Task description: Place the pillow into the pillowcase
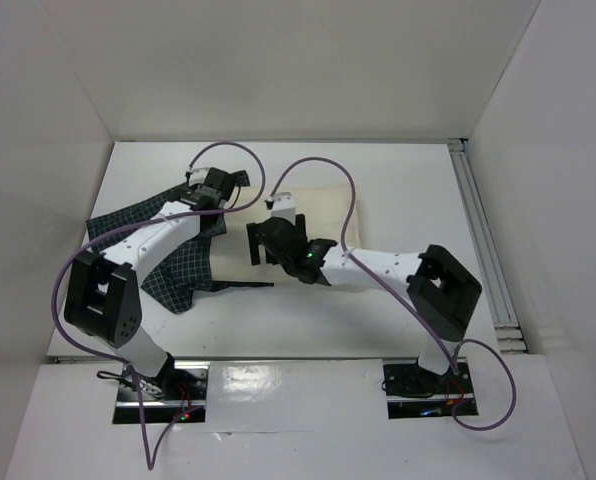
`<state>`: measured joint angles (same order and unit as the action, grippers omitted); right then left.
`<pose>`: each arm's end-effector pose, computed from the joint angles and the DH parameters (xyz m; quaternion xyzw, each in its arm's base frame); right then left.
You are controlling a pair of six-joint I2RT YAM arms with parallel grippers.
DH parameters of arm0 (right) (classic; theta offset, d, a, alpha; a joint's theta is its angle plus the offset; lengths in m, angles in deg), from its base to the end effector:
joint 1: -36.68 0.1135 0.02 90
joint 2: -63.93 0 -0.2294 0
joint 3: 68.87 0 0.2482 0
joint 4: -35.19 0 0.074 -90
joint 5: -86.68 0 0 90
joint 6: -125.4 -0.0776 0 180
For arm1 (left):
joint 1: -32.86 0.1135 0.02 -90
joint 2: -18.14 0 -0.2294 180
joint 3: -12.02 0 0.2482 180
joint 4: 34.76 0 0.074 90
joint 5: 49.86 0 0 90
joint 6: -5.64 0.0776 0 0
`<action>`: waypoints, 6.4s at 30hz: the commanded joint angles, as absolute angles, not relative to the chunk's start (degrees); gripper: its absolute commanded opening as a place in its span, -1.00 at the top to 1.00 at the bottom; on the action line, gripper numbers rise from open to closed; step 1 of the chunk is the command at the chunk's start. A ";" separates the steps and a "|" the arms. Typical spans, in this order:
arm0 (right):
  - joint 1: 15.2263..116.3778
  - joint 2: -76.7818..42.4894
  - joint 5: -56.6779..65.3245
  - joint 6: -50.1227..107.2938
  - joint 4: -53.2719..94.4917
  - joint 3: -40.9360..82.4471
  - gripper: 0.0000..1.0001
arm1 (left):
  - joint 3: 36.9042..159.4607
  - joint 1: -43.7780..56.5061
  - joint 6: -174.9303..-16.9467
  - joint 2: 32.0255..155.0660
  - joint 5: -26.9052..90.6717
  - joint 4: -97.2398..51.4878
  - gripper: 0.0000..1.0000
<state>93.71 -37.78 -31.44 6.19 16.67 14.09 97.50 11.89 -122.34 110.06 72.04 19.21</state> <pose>0.2565 0.3282 0.1721 -0.1042 0.8696 0.1356 0.4632 0.3353 -0.0846 0.1933 -0.2069 0.9090 0.1105 0.3445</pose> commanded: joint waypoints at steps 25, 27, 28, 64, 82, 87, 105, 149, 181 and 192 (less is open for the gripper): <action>56.10 -33.36 13.71 5.00 23.55 -0.11 0.14 | 110.56 7.82 -116.09 114.12 55.09 16.84 1.00; 57.59 -30.91 15.23 1.57 27.95 -2.49 0.98 | 112.40 6.50 -116.09 116.39 52.02 16.23 1.00; 58.12 -27.68 14.53 0.95 31.80 -3.10 1.00 | 113.02 5.10 -115.39 117.10 50.36 14.75 1.00; 61.55 -14.02 -1.65 -5.73 29.20 -9.01 1.00 | 74.56 16.50 -136.20 85.30 44.02 -2.74 0.06; 61.55 -16.31 0.55 -3.54 26.92 -6.36 1.00 | 48.33 26.71 -148.26 90.82 39.62 -37.02 -0.46; 61.55 -15.69 0.02 -3.54 26.39 -5.84 1.00 | 50.18 27.24 -148.87 97.23 38.39 -40.10 -0.01; 63.65 -26.14 4.59 -10.39 38.07 3.00 1.00 | 69.10 13.28 -143.78 101.70 29.45 -37.91 1.00; 51.79 0.05 3.46 -19.09 28.94 -21.82 1.00 | 67.94 12.04 -124.96 97.86 6.40 -19.63 0.85; 55.40 -12.00 8.72 -1.95 25.07 -12.87 1.00 | 129.81 11.95 -116.19 133.53 79.17 7.79 -0.32; 55.92 -12.00 6.97 -1.95 24.02 -12.34 1.00 | 137.37 15.10 -112.84 143.82 72.14 11.48 -0.30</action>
